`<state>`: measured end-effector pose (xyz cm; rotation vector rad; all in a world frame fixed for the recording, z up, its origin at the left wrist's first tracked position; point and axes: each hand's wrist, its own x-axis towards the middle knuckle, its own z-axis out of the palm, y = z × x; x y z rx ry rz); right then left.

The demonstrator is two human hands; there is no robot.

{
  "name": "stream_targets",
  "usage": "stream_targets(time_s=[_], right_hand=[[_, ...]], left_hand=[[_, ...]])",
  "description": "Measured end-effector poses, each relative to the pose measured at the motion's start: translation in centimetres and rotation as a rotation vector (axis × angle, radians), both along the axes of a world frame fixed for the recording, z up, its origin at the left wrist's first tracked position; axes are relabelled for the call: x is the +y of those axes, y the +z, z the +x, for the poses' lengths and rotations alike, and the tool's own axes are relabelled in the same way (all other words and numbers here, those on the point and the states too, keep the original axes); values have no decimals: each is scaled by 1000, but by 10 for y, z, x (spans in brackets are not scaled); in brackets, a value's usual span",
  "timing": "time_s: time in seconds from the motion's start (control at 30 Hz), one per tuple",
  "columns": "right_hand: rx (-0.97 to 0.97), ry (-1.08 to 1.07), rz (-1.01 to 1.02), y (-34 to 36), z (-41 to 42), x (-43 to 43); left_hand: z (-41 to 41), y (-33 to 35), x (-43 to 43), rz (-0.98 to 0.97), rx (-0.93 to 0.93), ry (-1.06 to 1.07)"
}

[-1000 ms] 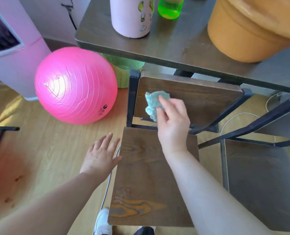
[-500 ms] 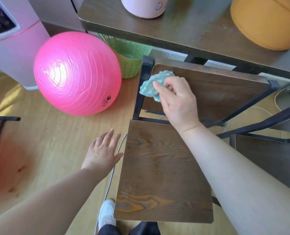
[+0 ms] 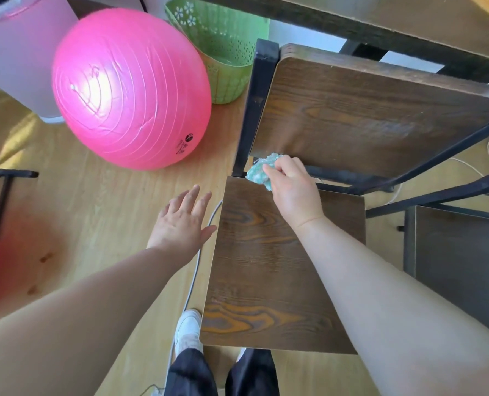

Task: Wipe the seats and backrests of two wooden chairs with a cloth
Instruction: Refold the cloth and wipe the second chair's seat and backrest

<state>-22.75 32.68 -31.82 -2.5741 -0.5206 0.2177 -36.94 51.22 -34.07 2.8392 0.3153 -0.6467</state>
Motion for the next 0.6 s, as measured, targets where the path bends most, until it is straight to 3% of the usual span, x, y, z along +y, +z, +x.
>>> stream_targets(time_s=[0.3,0.43,0.6], right_hand=[[-105,121,-38,41,-16,-19],[-419,184,-14,92,-14,-43],[-699,73,109,150,23,-53]], left_hand=[[33,54,-25,-120,-173,46],[48,100,-33,-119,-386,21],[82,156,-39,-43,-676,-73]])
